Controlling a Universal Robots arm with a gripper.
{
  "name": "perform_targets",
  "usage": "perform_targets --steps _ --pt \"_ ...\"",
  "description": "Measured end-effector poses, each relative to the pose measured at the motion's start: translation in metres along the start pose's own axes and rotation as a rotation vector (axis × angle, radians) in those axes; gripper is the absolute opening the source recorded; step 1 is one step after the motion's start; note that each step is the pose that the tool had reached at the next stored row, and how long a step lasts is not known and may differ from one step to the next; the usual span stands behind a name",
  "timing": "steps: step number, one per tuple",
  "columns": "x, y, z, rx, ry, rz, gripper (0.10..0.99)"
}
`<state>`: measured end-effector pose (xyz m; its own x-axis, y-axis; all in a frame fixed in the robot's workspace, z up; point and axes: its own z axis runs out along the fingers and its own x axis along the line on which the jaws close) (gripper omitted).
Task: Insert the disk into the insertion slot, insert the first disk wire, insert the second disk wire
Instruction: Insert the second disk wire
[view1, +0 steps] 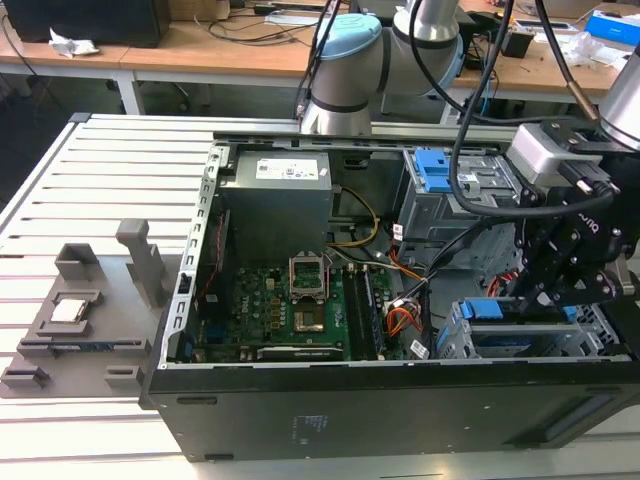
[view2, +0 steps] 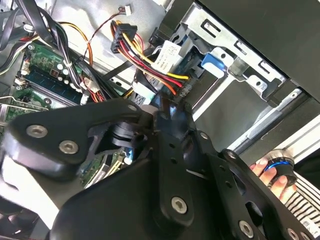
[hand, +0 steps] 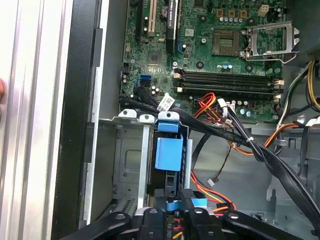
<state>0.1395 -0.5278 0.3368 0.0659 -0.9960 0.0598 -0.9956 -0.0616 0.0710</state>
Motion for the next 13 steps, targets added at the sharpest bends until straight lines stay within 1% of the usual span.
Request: perform_targets --steps 1,3,5,6,7,8,13 --pt "0.0 0.0001 -0.0007 0.0 0.0012 0.0 0.275" --pt "0.0005 0.0007 -0.0096 0.0 0.0047 0.0 0.275" --pt "0.0003 0.0011 -0.0147 -0.001 0.0097 0.001 0.259" --pt "0.0003 0.0011 -0.0155 -0.001 0.0106 0.001 0.259" --pt "0.0002 0.0012 -0.017 -0.001 0.012 0.001 0.129" --pt "0.0002 0.0013 -0.019 -0.001 0.0134 0.001 0.106" --pt "0.0003 0.0014 -0.0202 -0.001 0.0138 0.001 0.106"
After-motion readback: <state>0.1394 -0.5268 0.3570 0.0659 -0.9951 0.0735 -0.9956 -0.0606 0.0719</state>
